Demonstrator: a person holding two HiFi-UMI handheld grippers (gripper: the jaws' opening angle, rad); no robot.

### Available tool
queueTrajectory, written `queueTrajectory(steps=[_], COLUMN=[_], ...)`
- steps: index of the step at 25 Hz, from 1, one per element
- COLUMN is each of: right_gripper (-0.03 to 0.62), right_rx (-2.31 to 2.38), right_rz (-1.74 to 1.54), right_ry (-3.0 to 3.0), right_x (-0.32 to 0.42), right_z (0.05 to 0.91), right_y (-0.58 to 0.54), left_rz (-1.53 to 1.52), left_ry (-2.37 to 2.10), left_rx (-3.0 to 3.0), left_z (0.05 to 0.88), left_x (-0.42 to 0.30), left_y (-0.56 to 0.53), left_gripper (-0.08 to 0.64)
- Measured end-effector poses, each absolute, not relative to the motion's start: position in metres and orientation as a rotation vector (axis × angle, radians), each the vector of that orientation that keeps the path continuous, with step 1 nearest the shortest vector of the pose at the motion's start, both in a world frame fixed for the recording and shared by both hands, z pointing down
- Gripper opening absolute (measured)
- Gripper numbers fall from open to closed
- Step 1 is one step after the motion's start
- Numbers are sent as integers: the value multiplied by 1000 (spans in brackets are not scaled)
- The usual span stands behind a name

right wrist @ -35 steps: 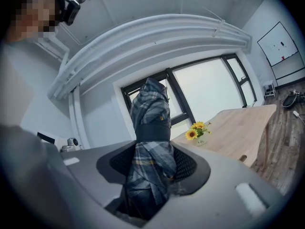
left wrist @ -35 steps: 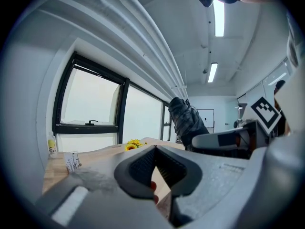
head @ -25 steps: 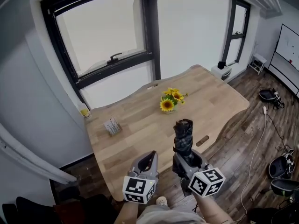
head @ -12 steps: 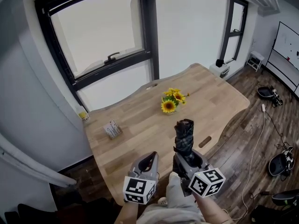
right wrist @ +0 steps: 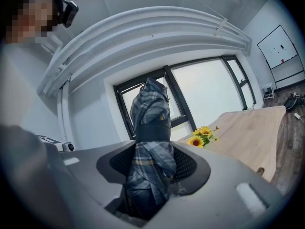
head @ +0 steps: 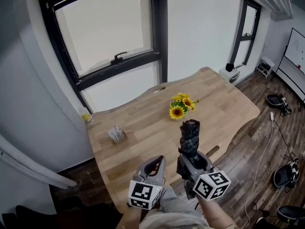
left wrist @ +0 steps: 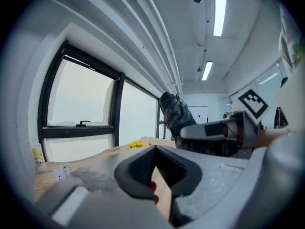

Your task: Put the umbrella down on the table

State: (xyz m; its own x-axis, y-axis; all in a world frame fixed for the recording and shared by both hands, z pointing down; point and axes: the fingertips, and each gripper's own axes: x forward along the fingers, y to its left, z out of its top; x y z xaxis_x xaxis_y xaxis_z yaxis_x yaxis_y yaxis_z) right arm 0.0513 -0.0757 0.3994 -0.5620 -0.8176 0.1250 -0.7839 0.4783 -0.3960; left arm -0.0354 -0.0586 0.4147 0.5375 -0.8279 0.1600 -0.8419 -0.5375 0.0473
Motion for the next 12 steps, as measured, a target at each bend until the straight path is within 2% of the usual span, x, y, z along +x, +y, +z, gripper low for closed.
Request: queueTrajectory(steps=[12], right_gripper=[199], right_rx=[-1441], right_rz=[-620], right_ry=[2615], right_x=[53], right_z=[396], right_y=[-116], left_rz=[196], left_ry=[-1427], left_rx=[2644], left_z=[420], left_x=[-37], left_y=[-86], left_gripper=[-9])
